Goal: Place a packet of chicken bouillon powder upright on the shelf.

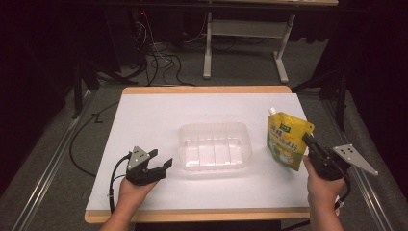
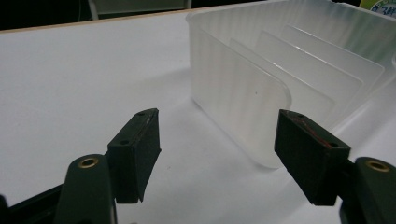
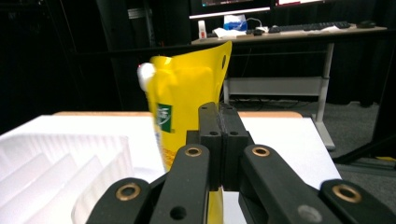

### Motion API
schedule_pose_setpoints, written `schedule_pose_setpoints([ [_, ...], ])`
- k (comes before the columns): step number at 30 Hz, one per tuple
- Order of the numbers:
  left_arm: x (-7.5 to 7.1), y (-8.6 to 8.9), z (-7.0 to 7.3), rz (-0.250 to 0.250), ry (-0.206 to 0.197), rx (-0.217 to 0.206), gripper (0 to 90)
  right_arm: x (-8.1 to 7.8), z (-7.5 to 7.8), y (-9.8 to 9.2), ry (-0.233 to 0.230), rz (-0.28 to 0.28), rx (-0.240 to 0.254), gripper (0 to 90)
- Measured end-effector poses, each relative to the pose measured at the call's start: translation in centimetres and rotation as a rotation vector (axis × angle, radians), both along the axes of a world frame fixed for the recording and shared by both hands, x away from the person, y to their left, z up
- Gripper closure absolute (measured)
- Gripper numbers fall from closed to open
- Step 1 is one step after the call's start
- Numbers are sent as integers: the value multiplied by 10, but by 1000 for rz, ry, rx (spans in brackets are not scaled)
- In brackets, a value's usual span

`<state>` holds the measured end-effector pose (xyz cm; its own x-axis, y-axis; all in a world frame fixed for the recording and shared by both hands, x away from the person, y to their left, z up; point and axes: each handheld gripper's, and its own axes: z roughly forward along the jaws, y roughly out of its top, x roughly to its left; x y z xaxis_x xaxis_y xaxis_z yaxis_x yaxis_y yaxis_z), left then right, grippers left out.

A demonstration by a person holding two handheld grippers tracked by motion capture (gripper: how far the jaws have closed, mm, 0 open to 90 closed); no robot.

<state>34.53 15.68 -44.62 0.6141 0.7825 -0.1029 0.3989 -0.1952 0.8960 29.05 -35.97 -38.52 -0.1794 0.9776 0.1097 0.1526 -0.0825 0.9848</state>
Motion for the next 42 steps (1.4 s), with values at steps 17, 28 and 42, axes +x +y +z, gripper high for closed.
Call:
schedule_pose_setpoints([
  [17,-1,-12,0,-59,-13,7,316,-33,-13,6,41,-21,-53,774],
  [28,-2,-17,-2,-85,-9,16,317,-8,-28,19,182,28,-91,686],
  [42,-5,-30,-6,-136,-13,70,325,-7,-34,7,203,29,-46,900],
])
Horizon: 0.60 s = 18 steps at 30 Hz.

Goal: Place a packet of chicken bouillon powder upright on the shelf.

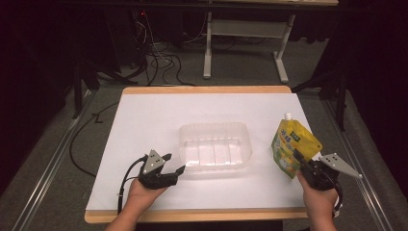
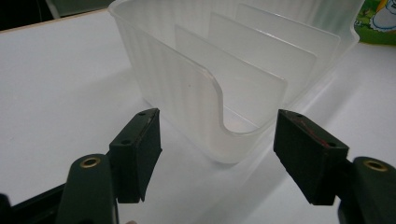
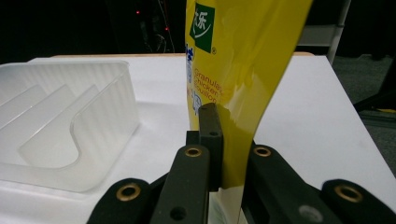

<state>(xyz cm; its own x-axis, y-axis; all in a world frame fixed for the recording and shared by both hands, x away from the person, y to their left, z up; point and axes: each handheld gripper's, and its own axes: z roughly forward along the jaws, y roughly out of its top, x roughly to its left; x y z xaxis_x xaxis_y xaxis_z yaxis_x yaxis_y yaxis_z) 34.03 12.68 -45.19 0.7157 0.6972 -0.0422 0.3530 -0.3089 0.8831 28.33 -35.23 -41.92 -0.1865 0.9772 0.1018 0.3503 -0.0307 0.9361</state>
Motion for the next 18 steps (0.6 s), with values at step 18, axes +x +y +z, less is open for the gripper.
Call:
schedule_pose_setpoints([
  [18,0,0,0,-4,1,-1,343,-1,2,-2,-16,-2,34,900],
])
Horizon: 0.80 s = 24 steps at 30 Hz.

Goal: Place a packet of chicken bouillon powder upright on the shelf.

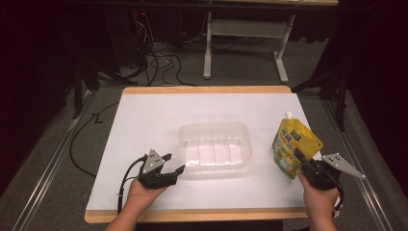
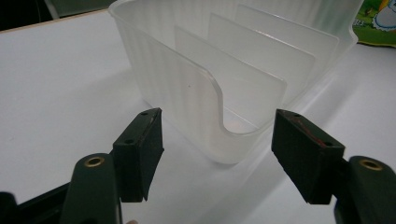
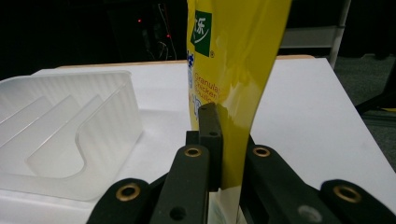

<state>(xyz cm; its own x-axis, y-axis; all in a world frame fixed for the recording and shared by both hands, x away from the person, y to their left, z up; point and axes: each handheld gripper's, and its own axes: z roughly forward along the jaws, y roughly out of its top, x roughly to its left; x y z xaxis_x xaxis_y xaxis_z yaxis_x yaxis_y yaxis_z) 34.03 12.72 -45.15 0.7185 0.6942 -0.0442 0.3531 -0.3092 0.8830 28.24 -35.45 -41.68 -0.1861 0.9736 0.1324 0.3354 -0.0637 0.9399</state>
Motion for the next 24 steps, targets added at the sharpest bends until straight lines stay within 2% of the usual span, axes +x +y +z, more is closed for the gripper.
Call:
schedule_pose_setpoints([
  [9,0,-2,-1,-2,1,6,344,-4,5,0,-26,-3,16,900],
  [22,2,-5,-3,-6,2,5,352,-8,13,10,-61,30,27,900],
  [24,2,-7,-3,-8,6,-3,357,-9,19,14,-79,39,34,900],
])
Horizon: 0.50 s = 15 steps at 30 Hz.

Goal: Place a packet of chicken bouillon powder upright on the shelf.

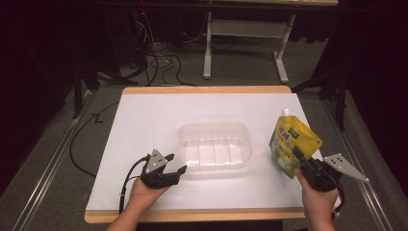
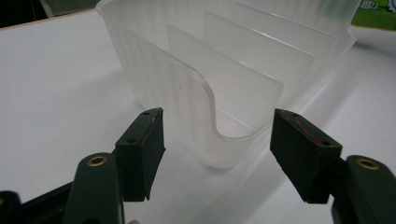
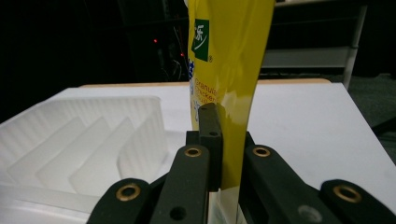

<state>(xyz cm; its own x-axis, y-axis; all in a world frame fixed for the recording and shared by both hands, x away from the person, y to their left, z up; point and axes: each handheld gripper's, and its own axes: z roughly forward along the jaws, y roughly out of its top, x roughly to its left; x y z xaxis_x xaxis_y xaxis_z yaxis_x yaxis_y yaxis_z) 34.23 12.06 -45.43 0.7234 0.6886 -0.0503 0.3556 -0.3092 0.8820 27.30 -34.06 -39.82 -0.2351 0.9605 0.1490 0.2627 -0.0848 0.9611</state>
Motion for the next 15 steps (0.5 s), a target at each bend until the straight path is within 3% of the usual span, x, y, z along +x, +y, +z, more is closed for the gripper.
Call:
schedule_pose_setpoints([
  [9,5,-10,-3,13,-10,-20,401,0,19,19,-66,49,12,900],
  [15,8,-12,-3,34,-19,-50,476,3,33,32,-102,79,25,900],
])
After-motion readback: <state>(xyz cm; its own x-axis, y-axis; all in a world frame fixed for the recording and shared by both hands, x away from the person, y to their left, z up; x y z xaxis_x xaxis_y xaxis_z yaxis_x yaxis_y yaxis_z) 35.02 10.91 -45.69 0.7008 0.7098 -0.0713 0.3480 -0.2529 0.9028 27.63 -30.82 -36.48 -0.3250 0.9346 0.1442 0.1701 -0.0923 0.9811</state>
